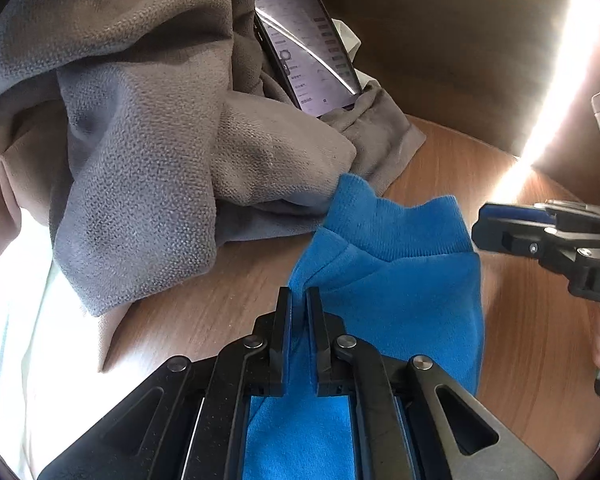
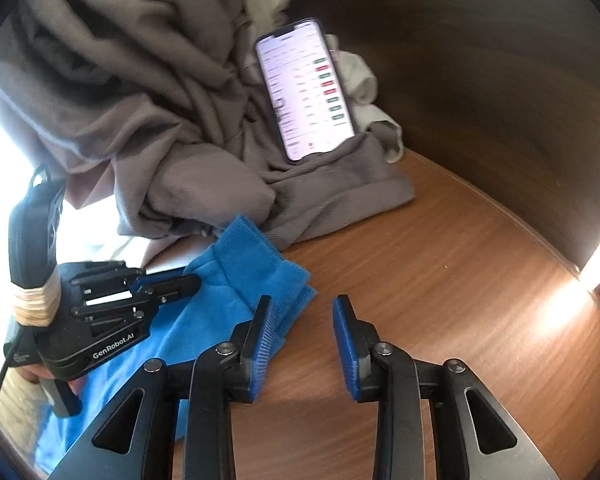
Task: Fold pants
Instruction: 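Hold the cuff with the left gripper while the right gripper closes on it beside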
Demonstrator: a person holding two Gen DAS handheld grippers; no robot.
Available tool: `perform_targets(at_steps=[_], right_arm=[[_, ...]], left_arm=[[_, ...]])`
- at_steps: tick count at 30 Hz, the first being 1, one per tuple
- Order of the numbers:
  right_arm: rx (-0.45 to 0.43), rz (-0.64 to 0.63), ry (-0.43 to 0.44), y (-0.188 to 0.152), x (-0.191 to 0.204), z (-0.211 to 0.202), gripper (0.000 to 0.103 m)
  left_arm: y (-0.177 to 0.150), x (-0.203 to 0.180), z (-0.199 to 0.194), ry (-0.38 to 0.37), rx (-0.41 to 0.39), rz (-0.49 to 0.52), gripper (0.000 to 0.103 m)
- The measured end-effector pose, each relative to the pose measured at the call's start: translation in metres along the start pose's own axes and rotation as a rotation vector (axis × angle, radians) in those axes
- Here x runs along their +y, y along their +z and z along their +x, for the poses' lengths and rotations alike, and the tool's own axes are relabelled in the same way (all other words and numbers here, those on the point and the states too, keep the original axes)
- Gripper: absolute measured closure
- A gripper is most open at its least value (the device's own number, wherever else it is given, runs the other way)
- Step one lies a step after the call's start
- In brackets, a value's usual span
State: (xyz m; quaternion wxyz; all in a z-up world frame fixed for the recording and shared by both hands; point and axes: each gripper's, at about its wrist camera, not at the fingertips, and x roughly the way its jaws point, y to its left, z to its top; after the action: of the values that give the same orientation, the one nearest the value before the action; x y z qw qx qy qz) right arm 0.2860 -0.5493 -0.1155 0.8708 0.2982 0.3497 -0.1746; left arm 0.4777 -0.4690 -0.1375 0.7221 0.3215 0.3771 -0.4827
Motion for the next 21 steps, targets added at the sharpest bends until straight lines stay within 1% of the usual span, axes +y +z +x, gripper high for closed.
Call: perform_targets(at_steps=[3, 5, 6, 8, 9, 10, 16, 21], right_arm=[[0.027, 0.067, 0.058, -0.002, -0.006, 0.007, 0.071], [0.024, 0.105, 0.081, -0.001, -0.01, 0.011, 0.071], [0.021, 0.124, 0.081, 0.0, -0.012, 0.013, 0.071], [0.029, 0.145, 0.092, 0.001, -0.016, 0.015, 0.071], [0.036, 0.15, 0.093, 0.001, -0.017, 0.017, 0.071], [0.038, 0.157, 0.097, 0.001, -0.018, 0.019, 0.071], [0.034, 0.158, 0.098, 0.003, -0.019, 0.025, 0.071], [0.036, 0.16, 0.104, 0.006, -0.016, 0.032, 0.071]], left_arm=[[-0.002, -0.002, 0.002, 0.012, 0.005, 0.018, 0.091], [-0.002, -0.003, 0.001, 0.006, 0.002, 0.012, 0.091], [-0.001, -0.002, -0.001, 0.002, -0.002, 0.006, 0.089], [0.001, 0.002, -0.006, -0.001, -0.021, -0.004, 0.082], [0.002, 0.004, -0.01, -0.005, -0.032, -0.011, 0.076], [0.005, 0.007, -0.013, -0.014, -0.041, -0.017, 0.074], [0.022, 0.011, -0.007, -0.131, -0.041, -0.053, 0.074], [0.034, 0.005, 0.008, -0.145, -0.032, -0.049, 0.074]])
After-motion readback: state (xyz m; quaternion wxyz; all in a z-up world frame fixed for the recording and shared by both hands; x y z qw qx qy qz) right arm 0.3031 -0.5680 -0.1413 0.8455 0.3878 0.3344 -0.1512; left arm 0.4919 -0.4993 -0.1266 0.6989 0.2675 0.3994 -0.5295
